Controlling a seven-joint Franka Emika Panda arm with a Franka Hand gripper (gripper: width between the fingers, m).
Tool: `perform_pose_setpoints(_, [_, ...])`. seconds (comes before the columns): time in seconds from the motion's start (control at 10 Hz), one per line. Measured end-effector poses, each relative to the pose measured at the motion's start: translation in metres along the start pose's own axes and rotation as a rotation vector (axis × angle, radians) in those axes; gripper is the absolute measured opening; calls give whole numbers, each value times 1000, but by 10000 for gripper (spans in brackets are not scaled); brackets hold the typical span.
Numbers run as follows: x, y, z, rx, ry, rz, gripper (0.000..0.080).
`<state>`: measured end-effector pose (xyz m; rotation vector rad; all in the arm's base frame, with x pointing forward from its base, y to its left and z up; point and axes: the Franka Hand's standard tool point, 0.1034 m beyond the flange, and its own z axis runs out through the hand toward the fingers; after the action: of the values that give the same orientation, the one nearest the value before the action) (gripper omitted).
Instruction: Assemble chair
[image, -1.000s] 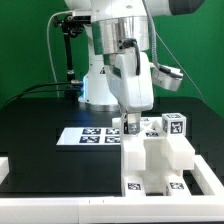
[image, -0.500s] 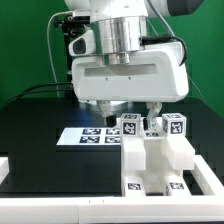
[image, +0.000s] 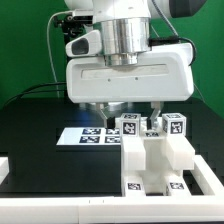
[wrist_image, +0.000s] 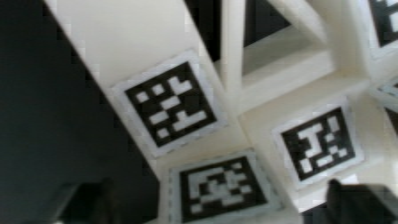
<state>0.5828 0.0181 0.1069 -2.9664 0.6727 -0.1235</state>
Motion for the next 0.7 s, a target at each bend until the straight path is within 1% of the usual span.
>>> perform_pose_setpoints(0.2, [0,0,0,0,0,162,260])
perform_pose_setpoints(0.3, [0,0,0,1,0,214,260])
perform_pose_setpoints(0.5, [0,-2,-1,0,-6,501,265])
perform_pose_setpoints(0.6, [-2,-3,-1,-6,-19,642,265])
perform_pose_setpoints(0.7, [-5,-7,0,-21,-45,779,265])
